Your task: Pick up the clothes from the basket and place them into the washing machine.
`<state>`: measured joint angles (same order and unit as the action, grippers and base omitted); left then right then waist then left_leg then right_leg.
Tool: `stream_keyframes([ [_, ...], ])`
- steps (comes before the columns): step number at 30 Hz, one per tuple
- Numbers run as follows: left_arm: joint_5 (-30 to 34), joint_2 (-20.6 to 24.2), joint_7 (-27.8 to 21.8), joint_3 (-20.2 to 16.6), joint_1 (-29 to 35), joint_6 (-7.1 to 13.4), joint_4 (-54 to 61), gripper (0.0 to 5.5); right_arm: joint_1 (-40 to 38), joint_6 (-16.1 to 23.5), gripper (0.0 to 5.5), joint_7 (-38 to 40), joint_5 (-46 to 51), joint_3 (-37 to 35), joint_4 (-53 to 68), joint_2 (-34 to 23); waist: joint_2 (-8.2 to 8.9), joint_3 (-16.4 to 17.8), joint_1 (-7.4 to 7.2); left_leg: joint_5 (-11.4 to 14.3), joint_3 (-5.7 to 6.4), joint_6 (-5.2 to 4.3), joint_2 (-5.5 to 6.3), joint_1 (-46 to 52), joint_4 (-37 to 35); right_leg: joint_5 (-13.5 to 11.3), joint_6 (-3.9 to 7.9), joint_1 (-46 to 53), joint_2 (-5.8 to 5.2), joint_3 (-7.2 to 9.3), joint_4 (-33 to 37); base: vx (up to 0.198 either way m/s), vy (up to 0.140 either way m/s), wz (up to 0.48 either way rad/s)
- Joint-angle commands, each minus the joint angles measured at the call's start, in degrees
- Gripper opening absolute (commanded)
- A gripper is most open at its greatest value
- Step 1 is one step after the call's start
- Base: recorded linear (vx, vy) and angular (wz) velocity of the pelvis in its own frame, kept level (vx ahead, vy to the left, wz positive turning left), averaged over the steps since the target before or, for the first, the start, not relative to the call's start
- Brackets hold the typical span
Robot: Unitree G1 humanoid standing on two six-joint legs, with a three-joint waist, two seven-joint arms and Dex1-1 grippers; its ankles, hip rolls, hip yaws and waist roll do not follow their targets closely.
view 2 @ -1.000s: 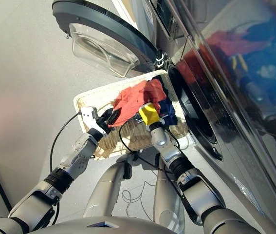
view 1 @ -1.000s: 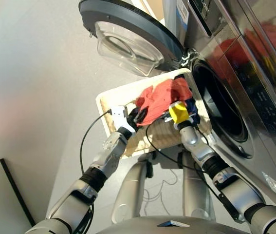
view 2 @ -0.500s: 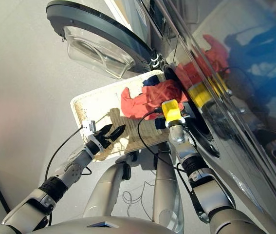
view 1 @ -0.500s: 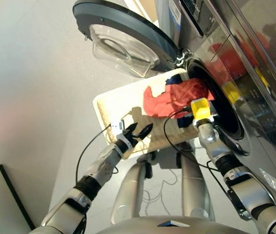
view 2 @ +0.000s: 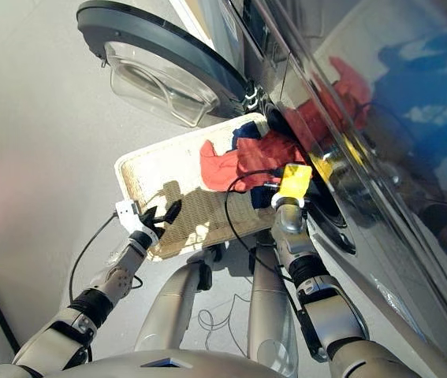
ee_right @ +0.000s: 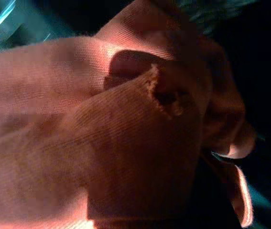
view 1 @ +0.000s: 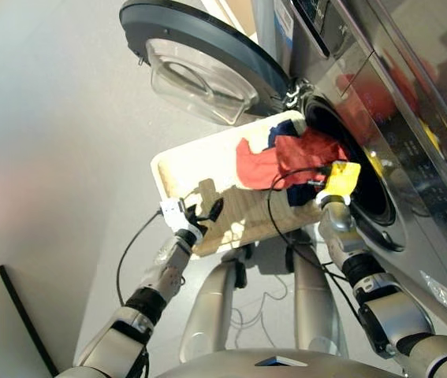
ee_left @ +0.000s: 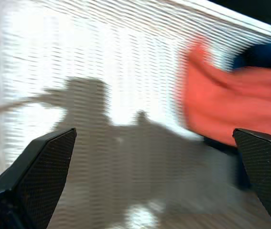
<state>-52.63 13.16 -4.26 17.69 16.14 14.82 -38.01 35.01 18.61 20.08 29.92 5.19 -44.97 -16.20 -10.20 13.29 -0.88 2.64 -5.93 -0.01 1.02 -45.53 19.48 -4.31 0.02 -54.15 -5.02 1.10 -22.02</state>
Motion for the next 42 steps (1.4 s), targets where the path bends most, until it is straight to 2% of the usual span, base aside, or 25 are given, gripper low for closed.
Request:
stream_keyframes([
  [1,3.50,0.28,3.05,-1.12,0.80,2.98,-0.35,5.50,7.51,7.15,0.00,4.62,4.02,-3.78,2.88,-4.81,-1.65,1.73,0.21,3.26,1.05,-0.13,-0.66,-3.66,7.02,4.73,3.78,1.06,1.29,-0.41,-3.97,0.000,0.000,0.000],
  [5,3.94,1.62,3.72,-0.26,1.38,2.80,0.60,5.50,16.72,7.77,0.00,8.10,7.00,-6.89,-1.60,-11.78,-2.01,2.44,0.96,5.09,1.20,0.09,-0.96,-8.18,12.50,6.10,3.58,-3.65,1.29,-0.70,-9.29,0.000,0.000,0.000],
  [7,3.88,2.14,3.62,0.33,1.71,2.64,1.20,5.50,22.68,8.01,0.00,9.37,7.87,-6.88,-3.67,-16.95,-2.25,3.04,1.39,6.18,1.11,0.51,-1.18,-10.62,15.52,6.71,3.53,-6.15,1.30,-0.96,-11.85,0.000,0.000,0.000],
  [10,4.83,2.06,4.23,1.00,1.76,2.53,1.16,5.50,27.96,11.61,0.00,14.51,7.90,-8.68,-1.38,-22.95,-2.30,3.26,1.75,6.94,1.27,0.71,-1.46,-12.67,17.81,7.37,3.56,-8.45,1.33,-1.16,-13.98,0.000,0.000,0.000],
  [13,5.58,1.66,5.14,0.94,2.23,2.36,0.08,5.50,27.99,14.80,0.00,19.94,7.71,-12.56,0.17,-25.67,-2.36,3.25,1.08,7.40,1.55,0.54,-1.49,-12.94,18.34,8.22,3.57,-9.23,1.35,-1.35,-15.40,0.000,0.000,0.000],
  [15,5.71,1.54,5.90,0.34,2.33,2.55,-0.30,5.50,27.54,14.93,0.00,22.21,7.10,-13.98,-0.87,-26.13,-2.30,3.09,0.84,7.54,1.45,0.56,-1.39,-13.09,18.19,8.31,3.51,-9.40,1.50,-1.30,-15.44,0.000,0.000,0.000],
  [18,5.76,1.01,6.48,-0.13,1.83,2.41,-1.17,5.50,24.45,13.88,0.00,21.94,7.82,-14.90,-3.41,-23.77,-2.09,2.67,0.56,7.63,1.23,0.75,-1.36,-12.91,17.55,8.20,3.31,-9.44,1.85,-1.34,-14.99,0.000,0.000,0.000],
  [19,5.78,0.75,6.44,-0.21,1.78,2.50,-1.11,5.50,23.22,13.34,0.32,20.94,8.05,-14.53,-3.49,-22.81,-1.96,2.62,0.32,7.60,1.13,0.75,-1.48,-12.79,17.40,8.05,3.27,-9.32,1.98,-1.39,-14.78,0.000,0.000,0.000],
  [20,6.02,0.50,6.57,-0.22,2.04,2.63,-1.30,5.50,21.27,11.45,4.77,18.36,7.75,-13.00,-4.55,-20.96,-1.83,2.70,0.27,7.52,1.02,0.72,-1.60,-12.64,17.15,7.88,3.21,-9.27,2.04,-1.38,-14.61,0.000,0.000,0.000],
  [21,6.43,0.73,6.52,-0.54,2.21,2.77,-1.37,5.50,19.80,8.56,5.50,12.82,8.62,-10.57,-7.67,-20.67,-1.42,2.58,0.10,7.40,0.91,0.64,-1.69,-12.50,16.98,7.59,3.15,-9.00,2.08,-1.38,-14.19,0.000,0.000,0.000],
  [24,6.44,1.08,5.96,-0.68,2.85,2.51,-1.38,5.50,19.68,1.85,5.50,4.85,6.96,-2.89,-15.92,-21.39,-0.58,2.61,-0.04,6.98,0.85,0.43,-1.88,-12.44,16.37,6.86,2.94,-8.60,2.09,-0.98,-13.25,0.000,0.000,0.000],
  [27,7.04,0.95,5.40,-1.02,3.48,2.04,-2.44,5.50,18.25,0.23,5.50,-1.11,5.83,1.96,-17.66,-19.21,-0.02,2.79,-0.22,6.43,0.78,0.30,-1.92,-12.14,15.54,6.20,2.78,-7.75,2.11,-0.60,-11.85,0.000,0.000,0.000],
  [33,8.51,0.73,4.42,-2.08,3.92,1.71,-5.05,5.50,14.42,-1.86,5.50,-8.93,0.49,10.97,-13.25,-14.92,1.29,2.86,-0.51,5.14,1.00,-0.01,-1.80,-11.22,13.92,5.38,2.72,-6.37,2.04,0.23,-10.31,0.000,0.000,0.000],
  [42,10.07,-0.01,2.81,-3.29,5.12,1.27,-10.16,5.50,11.40,-5.24,5.50,-18.53,-5.10,20.73,-13.69,-9.04,2.77,2.29,0.51,3.01,2.07,-0.32,-1.12,-9.55,10.00,4.25,2.96,-3.97,1.52,1.49,-6.97,0.000,0.000,0.000],
])
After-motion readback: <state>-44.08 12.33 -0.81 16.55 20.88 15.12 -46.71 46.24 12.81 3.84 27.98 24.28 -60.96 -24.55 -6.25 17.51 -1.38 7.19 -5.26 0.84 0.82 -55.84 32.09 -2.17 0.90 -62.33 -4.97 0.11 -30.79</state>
